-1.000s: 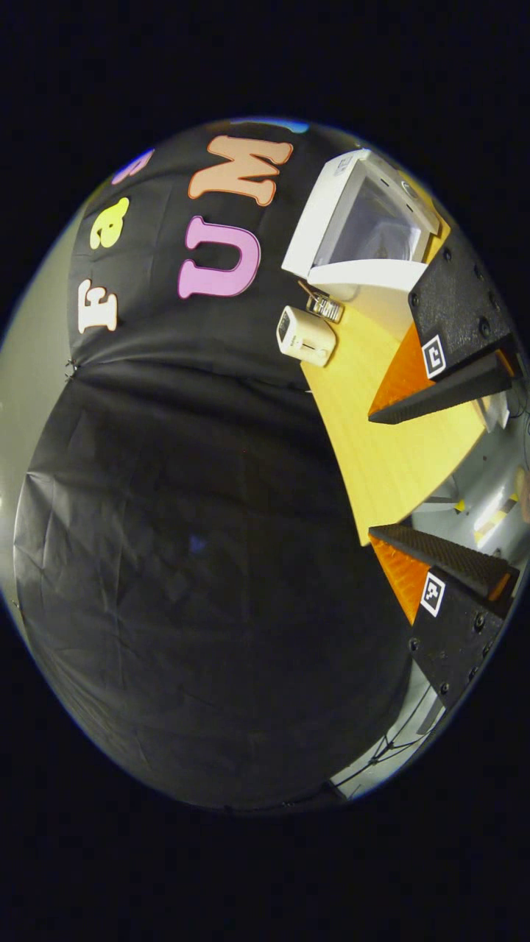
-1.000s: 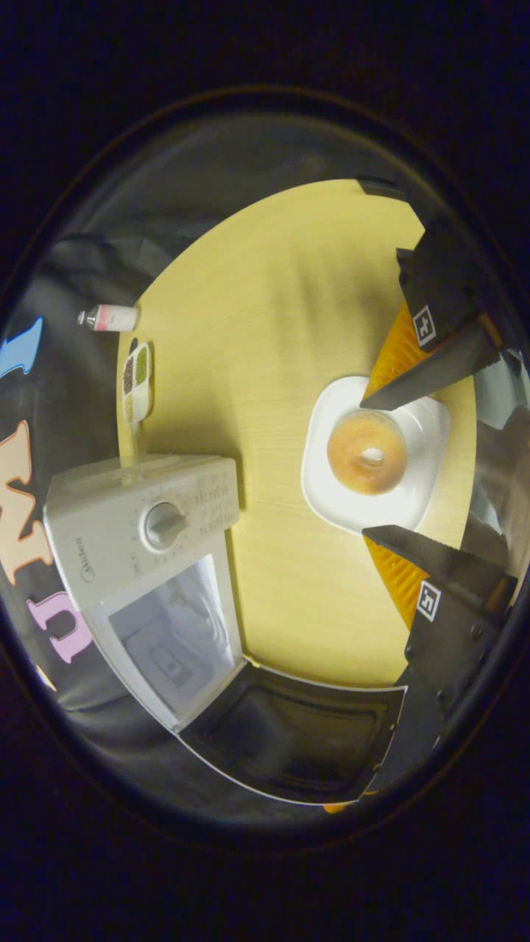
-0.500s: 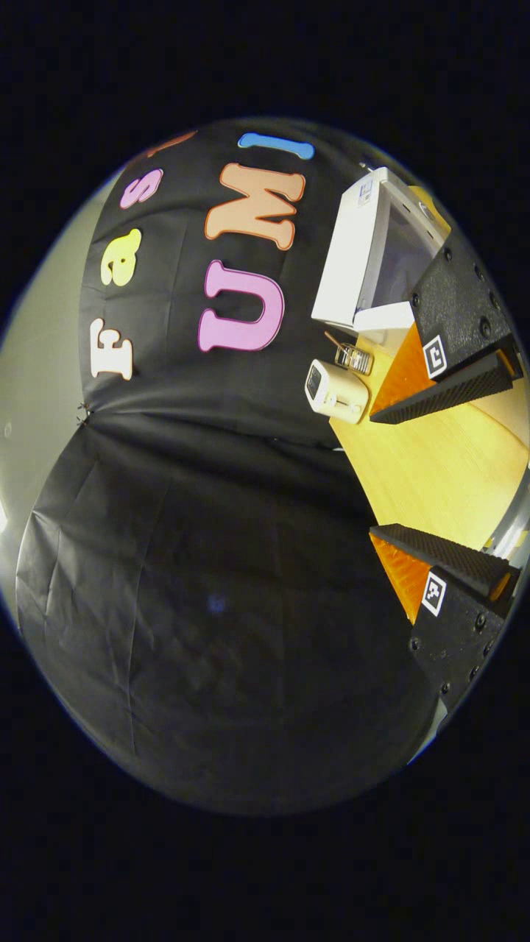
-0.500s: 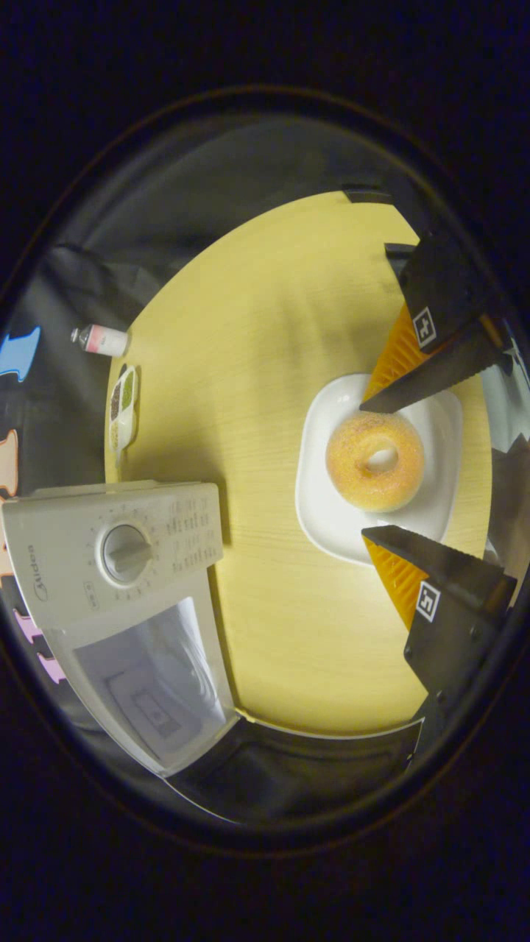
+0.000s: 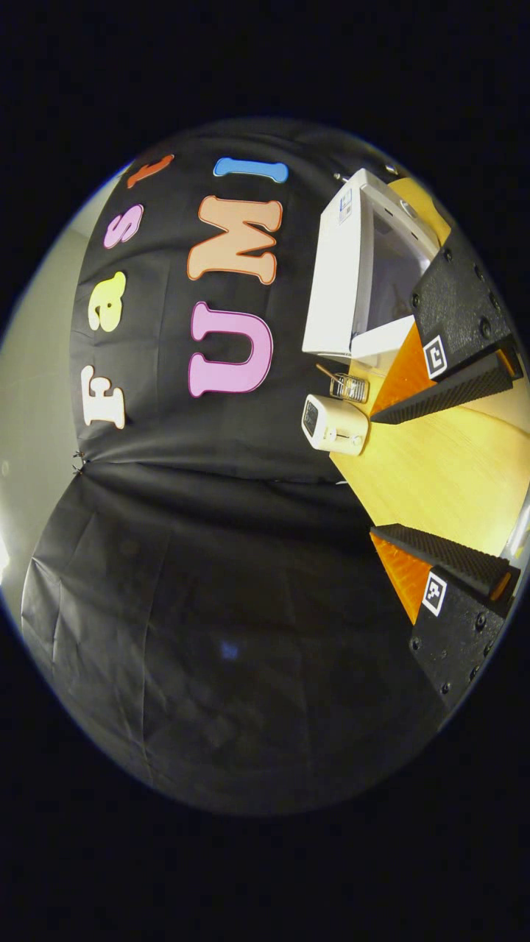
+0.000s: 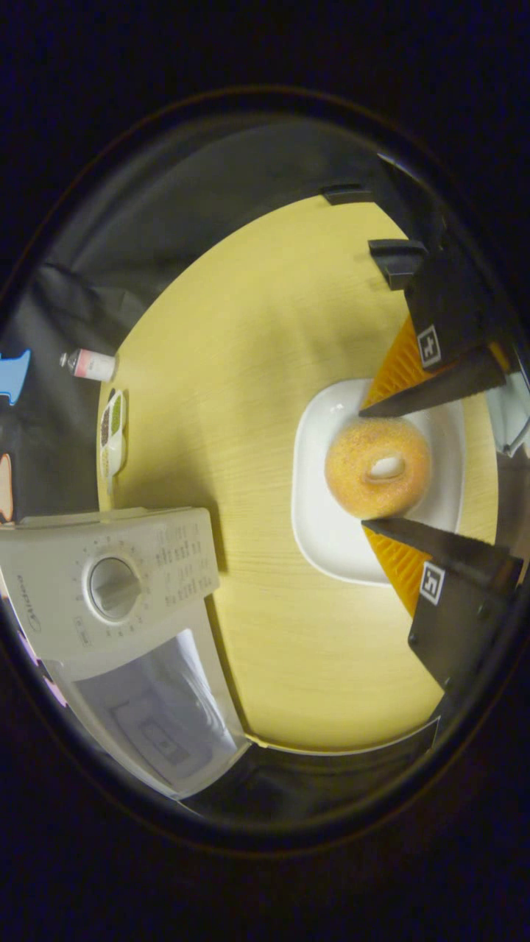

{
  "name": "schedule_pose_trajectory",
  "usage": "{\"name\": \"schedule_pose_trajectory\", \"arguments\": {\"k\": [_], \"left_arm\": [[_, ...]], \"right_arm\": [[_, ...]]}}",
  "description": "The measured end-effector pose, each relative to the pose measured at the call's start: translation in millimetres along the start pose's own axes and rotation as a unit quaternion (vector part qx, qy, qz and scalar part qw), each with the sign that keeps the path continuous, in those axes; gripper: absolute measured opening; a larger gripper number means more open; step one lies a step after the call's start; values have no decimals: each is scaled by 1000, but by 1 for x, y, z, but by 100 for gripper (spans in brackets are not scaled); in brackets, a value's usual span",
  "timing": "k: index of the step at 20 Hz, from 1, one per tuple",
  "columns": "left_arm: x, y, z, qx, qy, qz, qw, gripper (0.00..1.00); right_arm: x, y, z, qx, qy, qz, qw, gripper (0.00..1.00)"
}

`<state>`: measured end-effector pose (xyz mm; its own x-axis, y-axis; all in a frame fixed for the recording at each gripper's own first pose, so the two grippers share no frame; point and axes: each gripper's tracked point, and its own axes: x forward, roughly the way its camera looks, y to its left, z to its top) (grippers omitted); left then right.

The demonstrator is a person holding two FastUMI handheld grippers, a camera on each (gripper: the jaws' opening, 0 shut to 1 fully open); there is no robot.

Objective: Open the microwave oven with the left hand, put the food in, and close the microwave oven.

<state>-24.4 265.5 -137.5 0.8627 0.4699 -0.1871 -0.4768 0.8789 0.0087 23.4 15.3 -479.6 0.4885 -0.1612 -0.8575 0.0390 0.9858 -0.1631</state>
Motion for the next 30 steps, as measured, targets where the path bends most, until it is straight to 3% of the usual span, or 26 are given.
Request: {"name": "schedule_pose_trajectory", "arguments": {"k": [1,2,3,5,6,7,9,11,13,21,23,26,27,28,30], "left_arm": [[1,1,-1,1,1,-2,1000,75],[3,2,-1,3,2,-3,1000,75],[3,3,-2,5,3,-5,1000,80],[4,3,-1,8,3,-10,1000,80],[3,3,-1,10,3,-13,1000,75],[3,3,-2,11,4,-16,1000,80],[2,4,-3,14,5,-23,1000,80],[2,4,-8,9,10,-32,999,75],[1,2,-13,3,18,-44,999,80],[4,16,-24,26,33,-74,996,80],[5,19,-26,34,37,-80,996,80],[3,24,-33,34,45,-89,994,80],[3,24,-35,32,48,-92,994,84],[3,24,-36,29,49,-94,994,80],[1,24,-38,24,52,-96,994,80]], "right_arm": [[-2,4,-1,-2,1,2,1000,72],[-6,4,-1,4,-2,0,1000,72],[-12,10,-2,12,-4,7,1000,63],[-22,23,-4,37,-6,26,999,63],[-28,31,-5,54,-6,40,998,68],[-34,42,-4,72,-6,55,996,63],[-47,63,-3,114,-6,91,989,68],[-62,92,3,156,-6,135,978,63],[-77,119,13,181,-16,172,968,63],[-105,226,67,267,-68,287,917,63],[-102,246,81,290,-82,292,908,68],[-94,267,111,322,-122,296,891,68],[-91,271,120,329,-136,294,887,68],[-86,274,128,337,-146,288,885,68],[-79,279,145,350,-162,278,880,65]]}}
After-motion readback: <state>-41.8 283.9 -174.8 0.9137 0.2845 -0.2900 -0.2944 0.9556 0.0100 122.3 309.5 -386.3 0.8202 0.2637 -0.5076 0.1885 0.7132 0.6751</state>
